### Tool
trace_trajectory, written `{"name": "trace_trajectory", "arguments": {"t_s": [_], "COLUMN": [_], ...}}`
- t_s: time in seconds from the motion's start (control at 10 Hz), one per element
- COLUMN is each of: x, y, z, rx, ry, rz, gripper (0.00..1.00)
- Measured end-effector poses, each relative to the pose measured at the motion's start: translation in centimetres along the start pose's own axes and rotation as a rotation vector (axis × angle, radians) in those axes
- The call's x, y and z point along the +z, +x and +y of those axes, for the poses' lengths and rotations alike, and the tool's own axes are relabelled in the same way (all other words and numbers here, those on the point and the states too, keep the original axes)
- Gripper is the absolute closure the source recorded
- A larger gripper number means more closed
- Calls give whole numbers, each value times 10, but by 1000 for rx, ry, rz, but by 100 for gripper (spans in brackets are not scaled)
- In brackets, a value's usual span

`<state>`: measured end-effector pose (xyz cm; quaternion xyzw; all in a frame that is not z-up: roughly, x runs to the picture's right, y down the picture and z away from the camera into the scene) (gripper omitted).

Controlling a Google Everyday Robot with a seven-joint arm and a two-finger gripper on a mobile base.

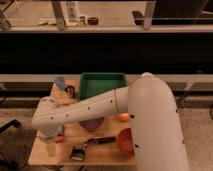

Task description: Place pepper in table surface

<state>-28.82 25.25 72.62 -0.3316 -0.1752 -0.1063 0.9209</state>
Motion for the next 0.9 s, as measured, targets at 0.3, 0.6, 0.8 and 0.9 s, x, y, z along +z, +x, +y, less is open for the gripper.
{"name": "trace_trajectory", "arguments": {"t_s": [0.3, 0.6, 0.8, 0.9], "x": [-10, -28, -42, -45], "y": [-2, 4, 10, 13], "z": [5, 8, 5, 2], "rx": [-7, -2, 9, 18], "ry": [-2, 2, 0, -3], "rz": [-23, -47, -75, -95], "gripper": [20, 20, 20, 20]}}
